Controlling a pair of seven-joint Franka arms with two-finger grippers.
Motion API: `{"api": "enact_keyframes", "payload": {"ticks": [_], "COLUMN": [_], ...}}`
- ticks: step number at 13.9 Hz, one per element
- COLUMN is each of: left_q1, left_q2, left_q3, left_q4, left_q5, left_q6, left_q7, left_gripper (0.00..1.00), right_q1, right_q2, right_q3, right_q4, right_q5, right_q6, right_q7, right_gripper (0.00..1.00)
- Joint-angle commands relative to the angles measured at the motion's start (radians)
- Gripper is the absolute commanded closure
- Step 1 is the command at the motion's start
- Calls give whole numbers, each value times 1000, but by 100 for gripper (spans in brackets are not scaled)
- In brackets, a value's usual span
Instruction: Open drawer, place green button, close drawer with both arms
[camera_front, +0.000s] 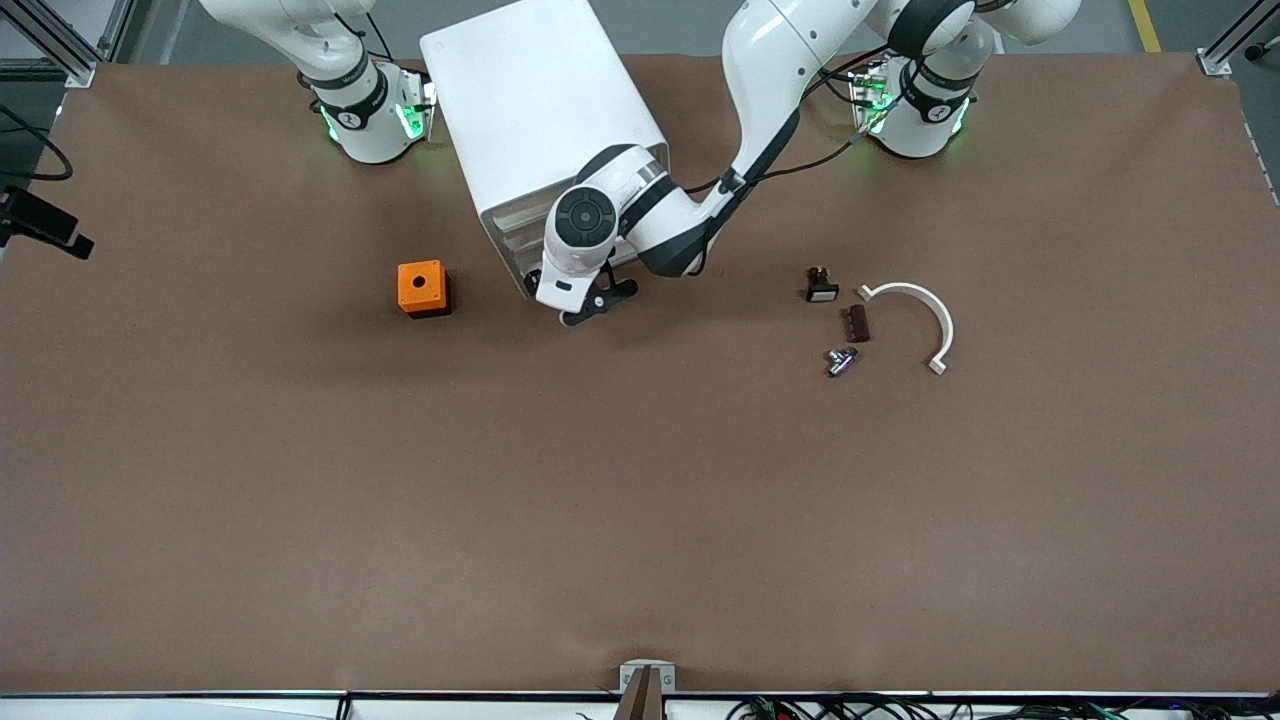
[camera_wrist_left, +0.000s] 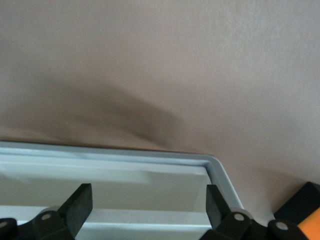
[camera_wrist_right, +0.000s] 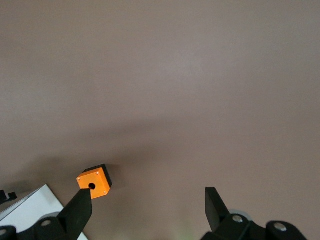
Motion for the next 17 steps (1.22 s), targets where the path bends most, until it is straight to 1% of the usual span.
{"api": "enact_keyframes", "payload": {"ticks": [1,2,4,7,11,13,14,15,17], "left_q1": [-13,-11,-13,-1,131,218,249,266,312], "left_q2": [-4,-4,-2,-11,-19,-42,-54,-68,-94], "left_q3": [-8,-8,-8,-5,4,4,4,7,3], "left_q4": [-1,-1,0,0,2,2,7,8,5], "left_q5": [-55,-68,-114,-111,-95,-44,-18,32,207], "left_q6": [14,14,18,17,11,-15,-43,-55,-70], "left_q7": [6,5,10,52,265,367,382,393,449], "left_gripper": [0,0,0,0,0,0,0,0,0], "right_q1": [-16,-12,23,59,80,70,68,73,74], "right_q2": [52,62,66,66,64,78,78,78,72], "right_q3": [20,22,28,28,28,28,25,25,25], "right_q4": [105,125,130,122,126,124,124,127,133], "right_q5": [-31,-19,-19,-17,-21,-19,-19,-30,-33], "right_q6": [-10,-10,-15,-21,-60,-58,-58,-58,-60], "right_q7": [-43,-34,-14,84,79,72,69,64,64], "right_gripper": [0,0,0,0,0,0,0,0,0]}}
